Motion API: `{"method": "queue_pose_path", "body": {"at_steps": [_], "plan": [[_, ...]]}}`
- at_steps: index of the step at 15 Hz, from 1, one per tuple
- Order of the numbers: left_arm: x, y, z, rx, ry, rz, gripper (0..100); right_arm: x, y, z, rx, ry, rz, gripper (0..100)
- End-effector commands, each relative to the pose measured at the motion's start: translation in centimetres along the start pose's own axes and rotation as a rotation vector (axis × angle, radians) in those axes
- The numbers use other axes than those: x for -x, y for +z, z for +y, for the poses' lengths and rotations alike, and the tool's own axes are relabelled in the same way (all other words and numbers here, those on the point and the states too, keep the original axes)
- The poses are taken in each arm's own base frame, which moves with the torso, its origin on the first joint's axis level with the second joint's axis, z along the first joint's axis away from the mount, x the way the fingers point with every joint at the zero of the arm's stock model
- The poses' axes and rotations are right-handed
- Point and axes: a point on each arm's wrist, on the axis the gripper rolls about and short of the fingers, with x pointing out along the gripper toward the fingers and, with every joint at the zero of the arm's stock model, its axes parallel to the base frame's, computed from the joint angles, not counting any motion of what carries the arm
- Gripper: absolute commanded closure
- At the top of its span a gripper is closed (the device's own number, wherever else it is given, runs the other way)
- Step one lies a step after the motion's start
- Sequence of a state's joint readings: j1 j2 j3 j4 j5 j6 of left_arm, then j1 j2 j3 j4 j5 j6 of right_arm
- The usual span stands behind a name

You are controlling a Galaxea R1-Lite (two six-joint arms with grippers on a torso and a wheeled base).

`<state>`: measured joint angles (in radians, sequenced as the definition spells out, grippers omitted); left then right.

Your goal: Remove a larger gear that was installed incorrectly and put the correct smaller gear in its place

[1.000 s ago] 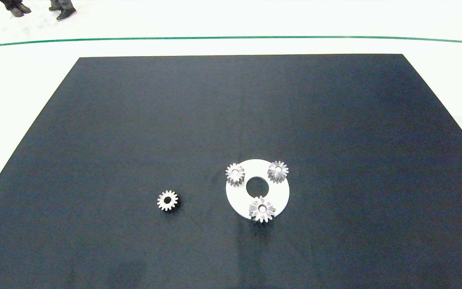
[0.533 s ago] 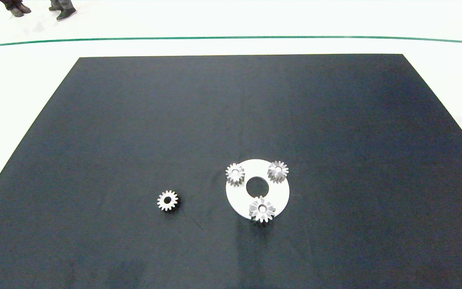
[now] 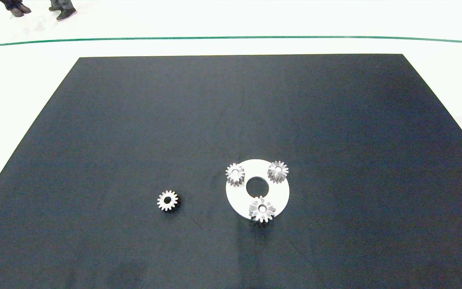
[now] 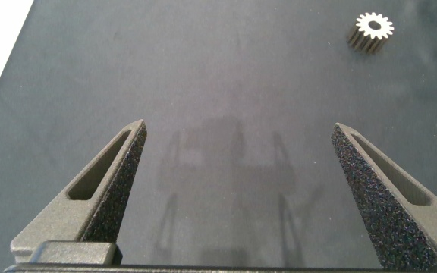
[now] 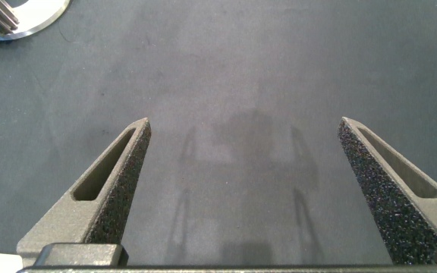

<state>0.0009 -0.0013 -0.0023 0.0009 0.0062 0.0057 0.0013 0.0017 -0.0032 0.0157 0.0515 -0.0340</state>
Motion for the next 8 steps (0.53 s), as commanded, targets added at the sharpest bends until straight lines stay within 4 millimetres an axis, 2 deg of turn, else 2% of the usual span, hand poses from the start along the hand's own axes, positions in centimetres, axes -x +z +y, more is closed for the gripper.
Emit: {"method": "queue_pose_path", "body": {"at_steps": [1, 4, 8], "plan": [[0.0, 0.1, 0.0, -0.036, -0.001, 0.001, 0, 0.0, 0.0, 0.0, 0.0, -0.004, 0.003, 0], [-0.5, 0.4, 0.0, -0.088, 0.0, 0.069, 0, 0.0, 0.3, -0.1, -0.006, -0.041, 0.021, 0], [-0.9, 0.5, 0.0, -0.104, -0.004, 0.115, 0, -0.9, 5.3, -0.3, -0.005, -0.022, 0.103, 0]]}}
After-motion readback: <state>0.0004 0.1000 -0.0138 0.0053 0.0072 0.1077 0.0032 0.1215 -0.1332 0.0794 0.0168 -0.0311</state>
